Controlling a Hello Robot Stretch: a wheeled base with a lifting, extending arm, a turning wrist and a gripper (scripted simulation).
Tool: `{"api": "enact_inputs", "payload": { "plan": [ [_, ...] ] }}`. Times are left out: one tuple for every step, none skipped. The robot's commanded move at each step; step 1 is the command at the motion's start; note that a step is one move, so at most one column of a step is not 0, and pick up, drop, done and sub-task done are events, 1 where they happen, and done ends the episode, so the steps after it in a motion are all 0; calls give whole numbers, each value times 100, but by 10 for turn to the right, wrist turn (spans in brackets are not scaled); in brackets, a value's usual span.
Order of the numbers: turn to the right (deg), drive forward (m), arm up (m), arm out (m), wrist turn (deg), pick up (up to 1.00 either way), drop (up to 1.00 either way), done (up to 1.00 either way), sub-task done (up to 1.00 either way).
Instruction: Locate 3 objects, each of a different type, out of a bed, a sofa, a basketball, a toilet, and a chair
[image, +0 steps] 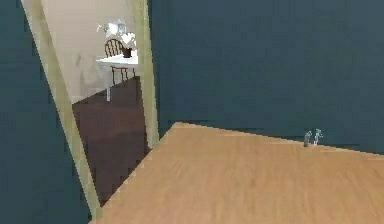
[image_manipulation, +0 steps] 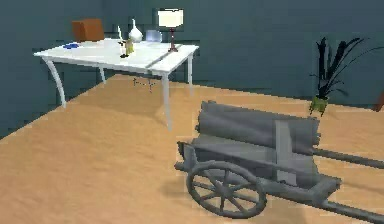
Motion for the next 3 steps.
{"api": "enact_inputs", "payload": {
  "plan": [
    [450,0,0,0,0,0,0,0,0],
    [450,0,0,0,0,0,0,0,0],
    [150,0,0,0,0,0,0,0,0]
  ]
}}
